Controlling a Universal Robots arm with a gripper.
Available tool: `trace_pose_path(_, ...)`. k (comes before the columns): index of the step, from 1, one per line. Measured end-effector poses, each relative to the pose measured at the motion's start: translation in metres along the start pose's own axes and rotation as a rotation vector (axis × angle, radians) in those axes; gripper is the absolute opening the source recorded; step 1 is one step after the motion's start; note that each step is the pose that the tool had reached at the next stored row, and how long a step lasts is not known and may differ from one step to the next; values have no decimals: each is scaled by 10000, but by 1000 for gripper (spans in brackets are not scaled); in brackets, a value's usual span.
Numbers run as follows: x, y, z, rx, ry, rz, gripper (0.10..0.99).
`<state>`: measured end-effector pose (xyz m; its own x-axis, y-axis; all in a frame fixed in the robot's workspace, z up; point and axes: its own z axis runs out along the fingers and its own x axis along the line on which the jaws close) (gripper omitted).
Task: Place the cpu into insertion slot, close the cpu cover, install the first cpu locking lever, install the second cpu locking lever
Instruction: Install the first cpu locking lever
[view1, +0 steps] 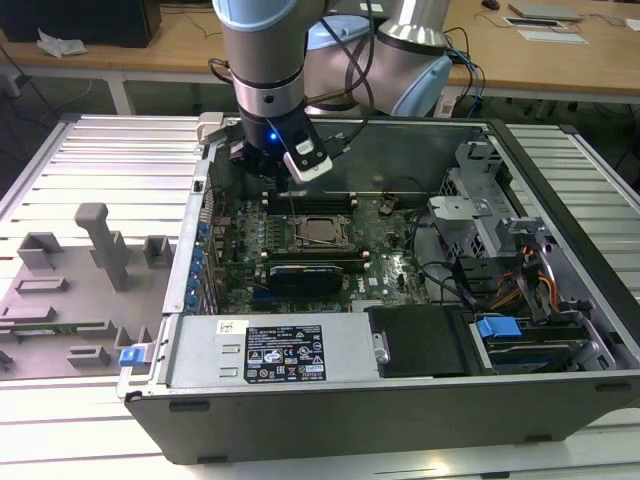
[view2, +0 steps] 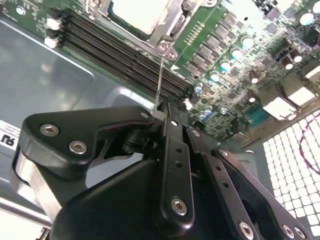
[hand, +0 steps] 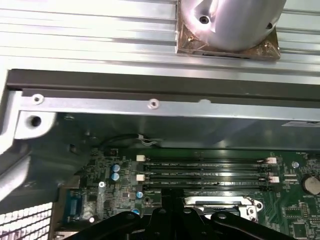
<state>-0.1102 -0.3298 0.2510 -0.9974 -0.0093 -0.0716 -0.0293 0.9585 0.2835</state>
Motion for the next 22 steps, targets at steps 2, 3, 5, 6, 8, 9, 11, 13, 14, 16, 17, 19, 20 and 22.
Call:
trace_pose_path(2,-35,-1,3,0,-1,0,106)
trace_pose_path(3,-59,-2,4,0,0,1,106)
trace_pose_path(5,-104,-3,8,0,-1,0,106)
trace_pose_path(6,-122,-4,9,-1,-1,-1,106)
trace_pose_path(8,-159,-6,12,0,0,0,106)
trace_pose_path(9,-180,-6,14,0,-1,0,106)
trace_pose_path(11,-215,-8,16,0,0,1,106)
trace_pose_path(13,-254,-10,19,0,0,0,106)
trace_pose_path(14,-270,-11,20,0,0,-1,106)
trace_pose_path(16,-305,-13,23,1,0,1,106)
trace_pose_path(17,-324,-14,24,0,1,1,106)
trace_pose_path(19,-357,-16,27,0,0,1,106)
trace_pose_path(20,-369,-17,28,0,0,0,106)
trace_pose_path(22,-405,-18,30,-1,1,0,106)
